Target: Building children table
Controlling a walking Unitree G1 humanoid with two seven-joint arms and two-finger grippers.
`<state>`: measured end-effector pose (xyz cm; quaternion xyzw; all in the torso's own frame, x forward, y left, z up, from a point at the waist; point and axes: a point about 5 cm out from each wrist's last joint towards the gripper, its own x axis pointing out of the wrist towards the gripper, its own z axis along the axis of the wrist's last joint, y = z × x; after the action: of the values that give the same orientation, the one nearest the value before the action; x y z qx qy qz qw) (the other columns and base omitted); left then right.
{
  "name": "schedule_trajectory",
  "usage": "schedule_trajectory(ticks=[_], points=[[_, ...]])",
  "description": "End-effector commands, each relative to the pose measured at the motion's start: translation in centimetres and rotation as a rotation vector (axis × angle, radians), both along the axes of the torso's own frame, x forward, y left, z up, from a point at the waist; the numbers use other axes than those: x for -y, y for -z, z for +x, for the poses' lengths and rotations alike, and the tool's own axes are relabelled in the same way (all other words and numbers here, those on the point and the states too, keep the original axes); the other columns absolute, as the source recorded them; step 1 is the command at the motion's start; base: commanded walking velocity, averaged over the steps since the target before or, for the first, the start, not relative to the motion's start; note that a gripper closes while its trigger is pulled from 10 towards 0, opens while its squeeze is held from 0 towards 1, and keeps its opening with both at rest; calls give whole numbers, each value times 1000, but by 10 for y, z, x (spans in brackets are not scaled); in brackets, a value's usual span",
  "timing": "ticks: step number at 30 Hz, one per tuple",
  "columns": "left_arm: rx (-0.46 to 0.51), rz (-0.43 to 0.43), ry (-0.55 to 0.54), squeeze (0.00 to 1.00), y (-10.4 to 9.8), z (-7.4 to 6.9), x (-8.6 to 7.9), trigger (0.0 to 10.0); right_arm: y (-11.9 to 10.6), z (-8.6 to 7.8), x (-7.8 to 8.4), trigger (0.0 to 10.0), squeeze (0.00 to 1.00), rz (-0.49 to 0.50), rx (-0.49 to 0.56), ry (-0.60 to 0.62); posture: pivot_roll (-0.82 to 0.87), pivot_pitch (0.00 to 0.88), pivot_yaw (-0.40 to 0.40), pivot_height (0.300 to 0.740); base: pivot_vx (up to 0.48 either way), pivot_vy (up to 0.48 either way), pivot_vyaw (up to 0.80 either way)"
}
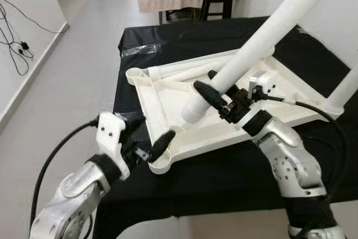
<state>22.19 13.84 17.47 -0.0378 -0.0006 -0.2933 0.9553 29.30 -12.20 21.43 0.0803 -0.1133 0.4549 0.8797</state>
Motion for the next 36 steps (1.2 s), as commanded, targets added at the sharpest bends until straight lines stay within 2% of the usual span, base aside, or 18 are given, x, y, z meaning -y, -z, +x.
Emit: schedule_trajectory(ticks=[1,3,4,5,6,7,9,10,14,15,21,23,27,28,31,32,36], points=[[-10,22,26,0,1,-4,3,10000,-3,-5,-3,10000,0,1,13,-58,28,97,-19,740,0,0,0],[-47,51,105,0,6,-15,8,10000,0,-13,-5,10000,0,-80,21,-164,33,106,-22,740,0,0,0],[-47,51,105,0,6,-15,8,10000,0,-13,-5,10000,0,-80,21,-164,33,106,-22,740,0,0,0],[-70,72,140,0,10,-21,9,10000,4,-14,-5,10000,0,-139,21,-193,33,106,-22,740,0,0,0],[-70,72,140,0,10,-21,9,10000,4,-14,-5,10000,0,-139,21,-193,33,106,-22,740,0,0,0],[-85,95,156,0,12,-25,9,10000,9,-13,-5,10000,0,-203,22,-207,36,111,-25,740,0,0,0],[-85,95,156,0,12,-25,9,10000,9,-13,-5,10000,0,-203,22,-207,36,111,-25,740,0,0,0],[-94,123,121,0,14,-29,6,10000,11,-3,-6,10000,0,-261,27,-202,49,130,-28,740,0,0,800],[-88,136,79,0,13,-31,3,10000,8,-2,-10,10000,0,-268,30,-247,58,143,-29,740,0,0,800],[-88,136,79,0,13,-31,3,10000,8,-2,-10,10000,0,-268,30,-247,58,143,-29,740,0,0,800],[-100,145,104,0,10,-44,3,10000,3,-12,-11,10000,0,-279,18,-419,75,174,-25,740,0,0,800],[-100,145,104,0,10,-44,3,10000,3,-12,-11,10000,0,-279,18,-419,75,174,-25,740,0,0,800],[-96,158,108,0,7,-46,3,10000,-3,-11,-8,10000,0,-280,34,-459,75,187,-28,740,0,0,0],[-88,148,108,0,6,-46,4,2353,-5,-9,-8,10000,0,-284,42,-462,68,189,-27,740,0,0,0],[-88,148,108,0,6,-46,4,2353,-5,-9,-8,10000,0,-284,42,-462,68,189,-27,740,0,0,0],[-86,145,115,0,5,-47,4,0,-7,-8,-7,10000,0,-286,51,-463,64,192,-25,740,0,0,0],[-86,149,144,0,4,-48,5,0,-15,-5,-6,10000,0,-271,71,-467,63,194,-15,740,0,0,0]])
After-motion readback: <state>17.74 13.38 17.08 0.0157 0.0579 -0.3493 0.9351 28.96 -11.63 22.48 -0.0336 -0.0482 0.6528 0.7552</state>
